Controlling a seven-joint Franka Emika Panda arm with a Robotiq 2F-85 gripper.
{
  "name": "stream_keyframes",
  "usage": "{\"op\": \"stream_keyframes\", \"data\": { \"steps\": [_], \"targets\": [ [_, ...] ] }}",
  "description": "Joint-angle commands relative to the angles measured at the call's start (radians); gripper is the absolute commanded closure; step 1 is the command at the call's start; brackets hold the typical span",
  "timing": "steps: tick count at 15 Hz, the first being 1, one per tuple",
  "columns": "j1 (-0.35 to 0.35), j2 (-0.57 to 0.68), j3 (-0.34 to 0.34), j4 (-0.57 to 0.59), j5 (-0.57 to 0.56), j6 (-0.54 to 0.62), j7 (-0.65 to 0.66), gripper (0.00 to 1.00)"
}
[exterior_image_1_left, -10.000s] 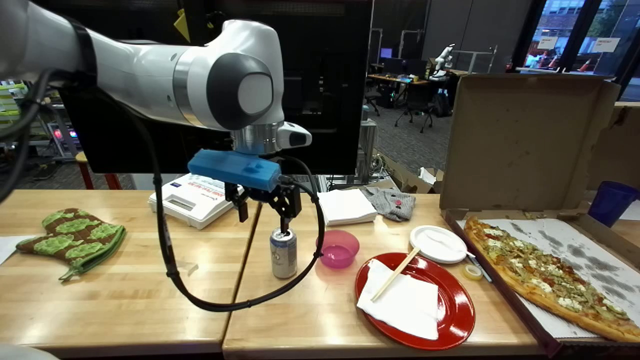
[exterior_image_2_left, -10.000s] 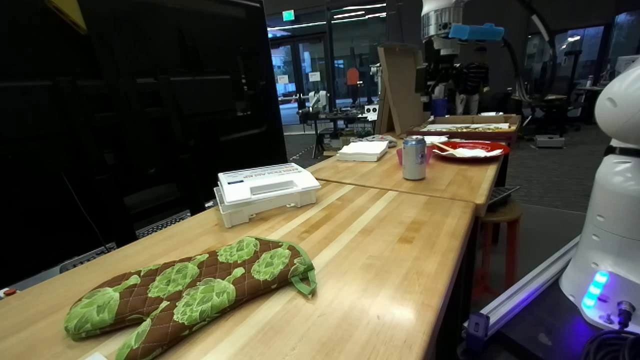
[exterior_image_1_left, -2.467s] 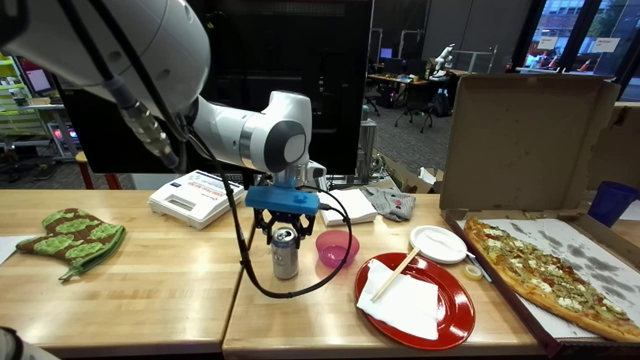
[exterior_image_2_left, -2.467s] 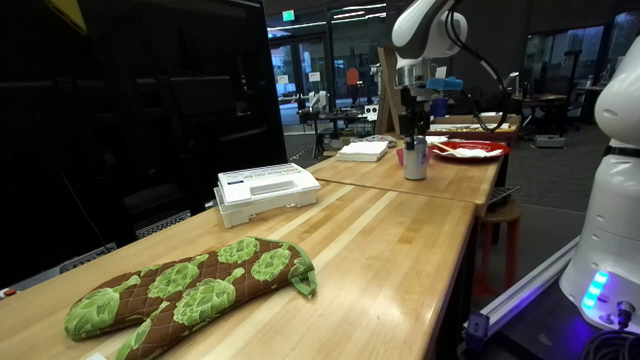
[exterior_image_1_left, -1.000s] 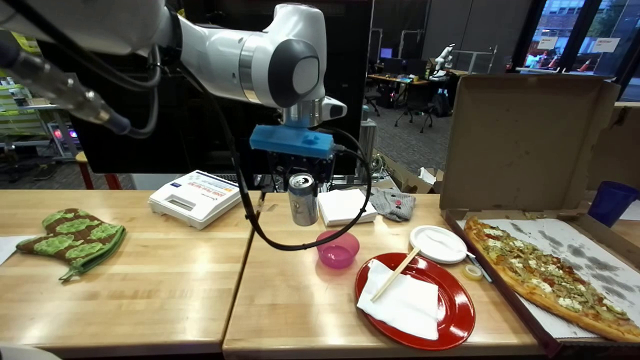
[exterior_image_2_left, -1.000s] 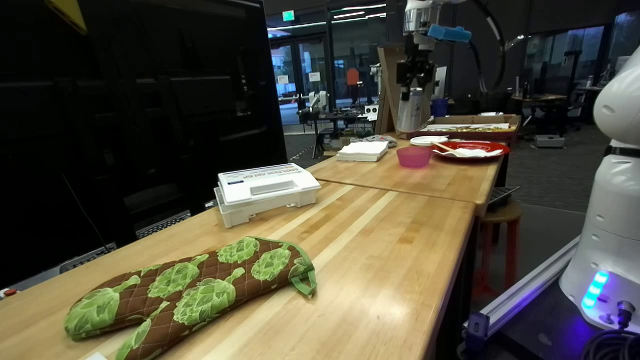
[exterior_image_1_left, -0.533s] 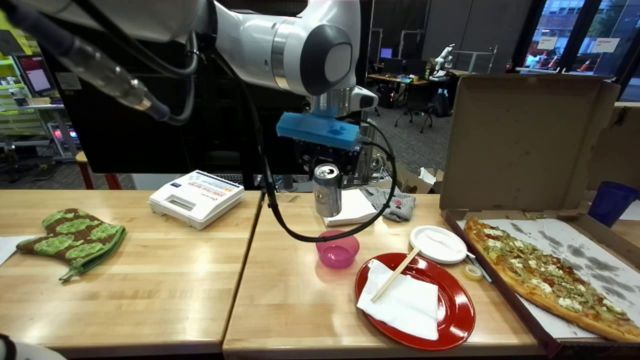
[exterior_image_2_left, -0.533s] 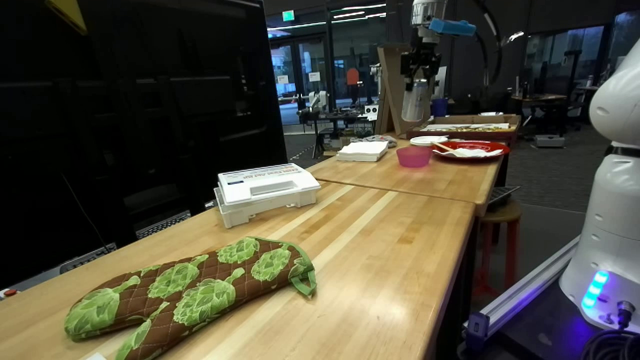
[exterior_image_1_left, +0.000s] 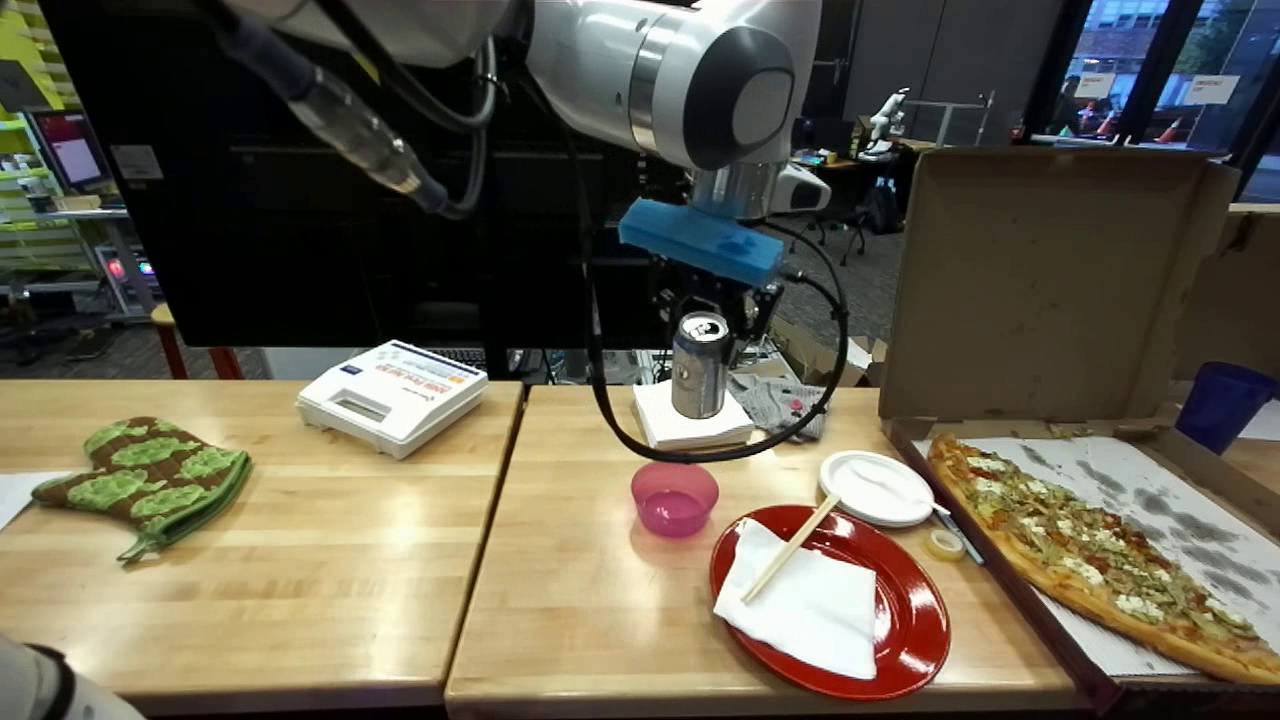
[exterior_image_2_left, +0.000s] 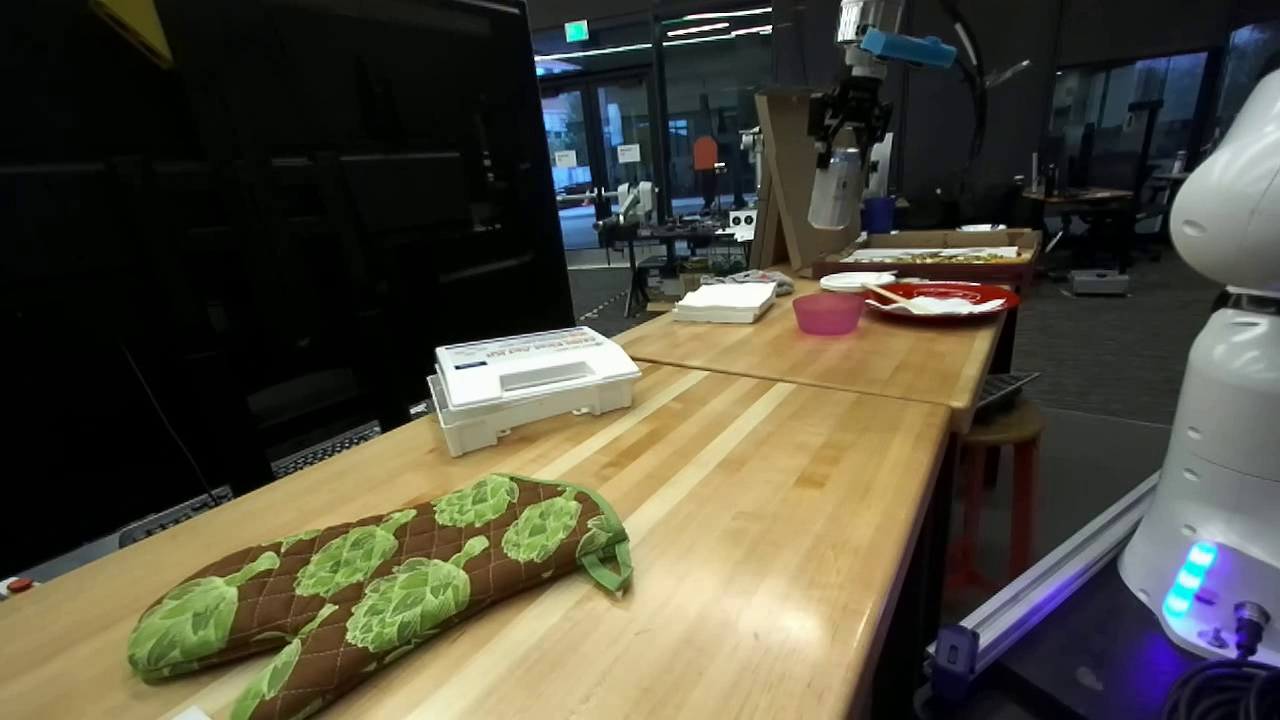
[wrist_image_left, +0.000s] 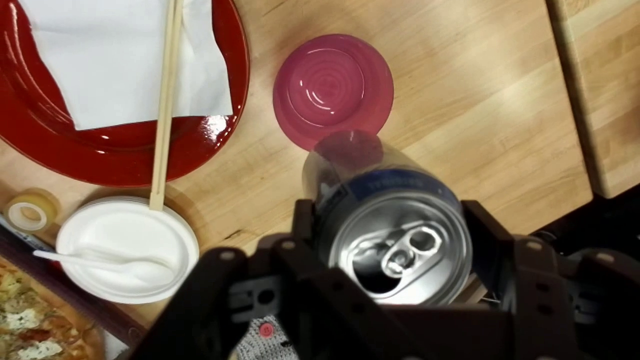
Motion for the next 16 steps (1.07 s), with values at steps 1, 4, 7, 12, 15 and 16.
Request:
{"op": "stream_keyframes", "data": {
  "steps": [1,4,7,12,15,16],
  "targets": [
    [-0.021,0.074,-0.013,0.116,0.048,-0.069,0.016,0.54],
    [-0.038,0.121,-0.017,0.181,0.076,-0.094,0.026,0.54],
    [-0.052,0.165,-0.018,0.236,0.099,-0.118,0.038,0.54],
    [-0.076,0.227,-0.017,0.308,0.118,-0.144,0.06,0.54],
    [-0.083,0.259,-0.014,0.337,0.111,-0.144,0.077,0.54],
    [-0.084,0.271,-0.012,0.347,0.112,-0.145,0.081,0.54]
  ]
}}
